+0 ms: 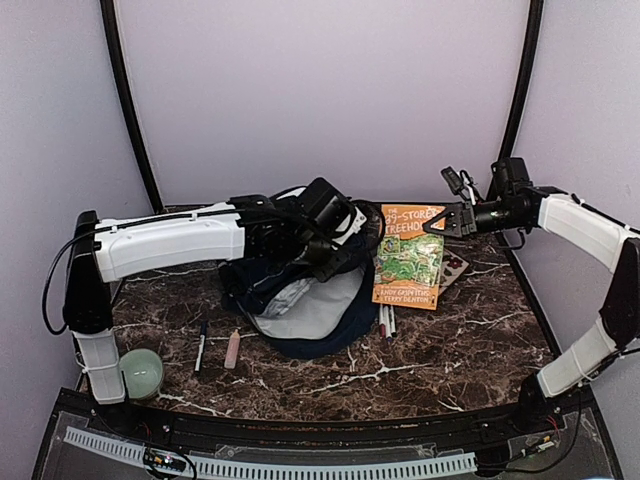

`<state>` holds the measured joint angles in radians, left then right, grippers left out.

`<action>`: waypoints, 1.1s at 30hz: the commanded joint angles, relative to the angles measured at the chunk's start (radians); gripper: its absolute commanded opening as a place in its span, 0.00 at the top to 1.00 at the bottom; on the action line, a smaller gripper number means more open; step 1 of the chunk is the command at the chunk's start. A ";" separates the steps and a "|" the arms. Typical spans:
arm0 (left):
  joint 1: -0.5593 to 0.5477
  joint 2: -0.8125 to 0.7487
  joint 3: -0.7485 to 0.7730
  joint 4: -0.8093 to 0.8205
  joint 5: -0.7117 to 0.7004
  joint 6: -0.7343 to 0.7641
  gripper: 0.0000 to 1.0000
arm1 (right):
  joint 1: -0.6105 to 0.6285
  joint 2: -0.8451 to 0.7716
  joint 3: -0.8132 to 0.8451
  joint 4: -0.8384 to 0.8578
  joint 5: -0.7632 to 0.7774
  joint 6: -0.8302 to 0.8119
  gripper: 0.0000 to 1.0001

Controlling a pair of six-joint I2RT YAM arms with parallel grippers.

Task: Pack the student bag
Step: Pick up the largest pocket of the bag from the student bag, then place the book in the largest pocket of the bag.

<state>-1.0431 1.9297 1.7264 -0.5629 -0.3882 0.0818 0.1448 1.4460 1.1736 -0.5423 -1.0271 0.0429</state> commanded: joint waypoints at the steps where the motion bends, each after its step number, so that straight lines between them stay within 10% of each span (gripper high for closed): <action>1: 0.024 -0.113 0.034 0.067 -0.189 0.063 1.00 | 0.081 0.020 0.064 0.015 -0.108 0.111 1.00; 13: 0.031 -0.157 0.083 0.127 -0.278 0.130 1.00 | 0.358 0.129 -0.092 0.280 -0.171 0.416 1.00; 20: 0.037 -0.174 0.090 0.144 -0.281 0.127 1.00 | 0.460 0.343 0.050 0.241 -0.121 0.381 1.00; 33: 0.037 -0.284 0.047 0.166 -0.278 0.123 1.00 | 0.461 0.681 0.258 0.659 -0.015 0.721 1.00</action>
<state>-1.0122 1.7885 1.7679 -0.4969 -0.6147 0.2066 0.6106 2.0586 1.3212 -0.0616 -1.0649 0.6689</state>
